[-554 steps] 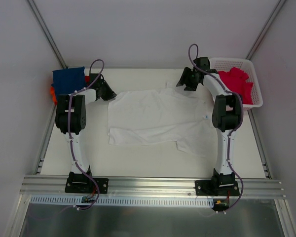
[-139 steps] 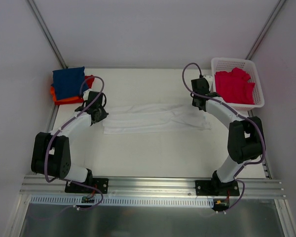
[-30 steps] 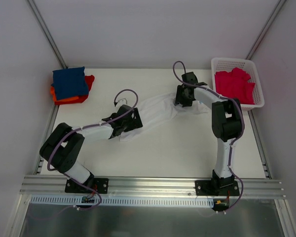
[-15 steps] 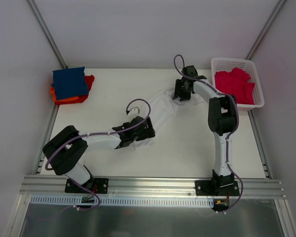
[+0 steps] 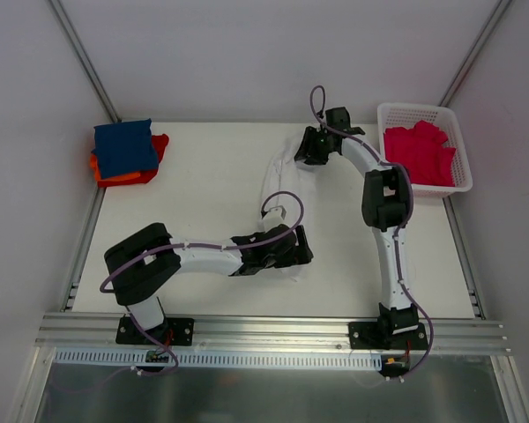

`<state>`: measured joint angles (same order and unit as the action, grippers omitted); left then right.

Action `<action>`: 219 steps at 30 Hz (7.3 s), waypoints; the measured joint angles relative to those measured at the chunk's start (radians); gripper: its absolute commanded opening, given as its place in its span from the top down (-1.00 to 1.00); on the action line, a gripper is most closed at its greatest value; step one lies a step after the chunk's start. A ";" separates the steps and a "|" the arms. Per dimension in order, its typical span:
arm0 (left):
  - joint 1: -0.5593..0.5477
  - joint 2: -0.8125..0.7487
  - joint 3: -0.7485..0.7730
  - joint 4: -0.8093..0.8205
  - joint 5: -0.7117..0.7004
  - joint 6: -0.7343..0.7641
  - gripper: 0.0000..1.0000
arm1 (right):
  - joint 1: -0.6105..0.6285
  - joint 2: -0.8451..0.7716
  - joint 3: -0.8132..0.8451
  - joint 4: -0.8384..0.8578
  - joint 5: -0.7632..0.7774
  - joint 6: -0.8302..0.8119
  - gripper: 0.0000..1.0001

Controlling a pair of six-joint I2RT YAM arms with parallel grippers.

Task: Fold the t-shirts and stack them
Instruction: Fold the tshirt

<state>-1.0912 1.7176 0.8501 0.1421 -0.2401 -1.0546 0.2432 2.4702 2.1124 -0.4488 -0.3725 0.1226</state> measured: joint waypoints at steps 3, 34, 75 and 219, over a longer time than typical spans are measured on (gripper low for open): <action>-0.015 0.004 0.005 0.000 0.008 -0.016 -0.98 | -0.004 0.049 0.058 0.029 -0.073 0.031 -0.05; -0.134 -0.201 0.008 -0.507 -0.013 -0.102 -0.98 | -0.017 0.112 0.100 0.114 -0.312 0.119 -0.09; 0.195 -0.612 -0.262 -0.640 -0.134 0.060 -0.98 | 0.185 -1.038 -1.103 0.134 0.124 -0.019 -0.06; 0.010 -0.528 -0.467 0.014 0.172 -0.103 -0.98 | 0.764 -1.410 -1.625 -0.025 0.669 0.424 0.19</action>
<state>-1.0817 1.1896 0.3832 0.1558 -0.0685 -1.1572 1.0073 1.0603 0.4870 -0.4736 0.2970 0.5468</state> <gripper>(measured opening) 0.990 0.358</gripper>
